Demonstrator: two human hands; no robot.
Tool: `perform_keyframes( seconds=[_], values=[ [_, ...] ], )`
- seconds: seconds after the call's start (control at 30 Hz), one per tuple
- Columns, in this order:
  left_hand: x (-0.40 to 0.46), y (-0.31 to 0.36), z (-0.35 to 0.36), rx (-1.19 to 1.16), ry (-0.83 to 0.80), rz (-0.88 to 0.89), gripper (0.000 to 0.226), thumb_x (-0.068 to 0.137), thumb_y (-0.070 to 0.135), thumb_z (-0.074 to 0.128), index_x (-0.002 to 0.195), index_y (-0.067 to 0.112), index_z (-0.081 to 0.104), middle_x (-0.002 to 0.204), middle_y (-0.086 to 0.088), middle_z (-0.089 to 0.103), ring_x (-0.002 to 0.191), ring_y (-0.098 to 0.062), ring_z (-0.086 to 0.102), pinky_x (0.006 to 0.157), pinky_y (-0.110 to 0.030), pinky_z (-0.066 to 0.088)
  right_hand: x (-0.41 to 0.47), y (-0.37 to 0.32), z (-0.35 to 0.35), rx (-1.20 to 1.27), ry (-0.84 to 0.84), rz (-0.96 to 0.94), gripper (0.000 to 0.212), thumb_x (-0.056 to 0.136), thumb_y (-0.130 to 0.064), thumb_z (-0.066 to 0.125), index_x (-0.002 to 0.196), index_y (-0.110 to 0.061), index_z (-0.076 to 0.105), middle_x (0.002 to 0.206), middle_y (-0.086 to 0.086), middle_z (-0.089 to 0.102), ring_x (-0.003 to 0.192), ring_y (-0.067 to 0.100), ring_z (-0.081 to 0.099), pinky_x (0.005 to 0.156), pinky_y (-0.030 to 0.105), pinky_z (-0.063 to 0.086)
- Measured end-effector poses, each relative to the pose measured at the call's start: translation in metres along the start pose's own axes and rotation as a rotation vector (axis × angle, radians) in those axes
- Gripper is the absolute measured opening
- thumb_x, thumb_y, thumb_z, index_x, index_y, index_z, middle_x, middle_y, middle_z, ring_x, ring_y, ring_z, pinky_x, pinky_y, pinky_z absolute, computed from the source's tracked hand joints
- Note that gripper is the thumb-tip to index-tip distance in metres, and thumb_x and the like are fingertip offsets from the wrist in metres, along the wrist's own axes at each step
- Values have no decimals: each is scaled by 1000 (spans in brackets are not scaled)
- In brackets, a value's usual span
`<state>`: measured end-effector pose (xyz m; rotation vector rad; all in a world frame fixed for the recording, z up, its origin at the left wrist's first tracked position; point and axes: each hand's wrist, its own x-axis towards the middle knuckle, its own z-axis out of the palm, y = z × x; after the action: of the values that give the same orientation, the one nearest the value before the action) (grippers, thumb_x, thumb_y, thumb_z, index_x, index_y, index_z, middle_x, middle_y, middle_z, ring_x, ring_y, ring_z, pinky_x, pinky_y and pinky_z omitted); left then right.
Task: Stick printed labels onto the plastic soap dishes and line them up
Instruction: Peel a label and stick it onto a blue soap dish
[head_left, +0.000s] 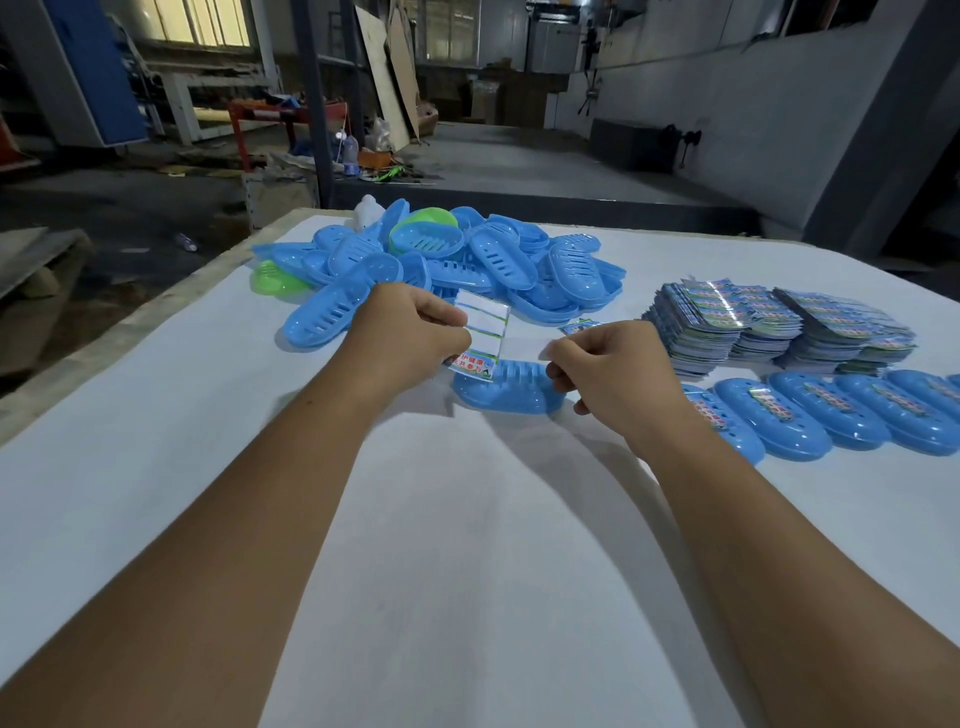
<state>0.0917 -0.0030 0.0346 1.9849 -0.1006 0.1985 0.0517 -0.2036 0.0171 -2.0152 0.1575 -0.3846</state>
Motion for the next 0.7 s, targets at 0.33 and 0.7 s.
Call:
perform_keyframes(
  seconds=[0.33,0.7],
  values=[
    [-2,4,-17,42,-253,-158,17,69,5,70,68,19,79,64,-6,72,65,-15,57,58,-22,47,-2,2,5,-384,-25,-254,33,96,-25,59,64,-27,64,61,-5,64,44,4,50,58,29,46],
    [7,-6,-39,377,-245,-225,14,64,9,71,76,7,78,76,-15,75,63,-19,61,74,-34,59,-6,-6,1,-264,79,-206,28,84,-25,58,68,-3,66,65,16,64,52,25,53,64,49,58]
  ],
)
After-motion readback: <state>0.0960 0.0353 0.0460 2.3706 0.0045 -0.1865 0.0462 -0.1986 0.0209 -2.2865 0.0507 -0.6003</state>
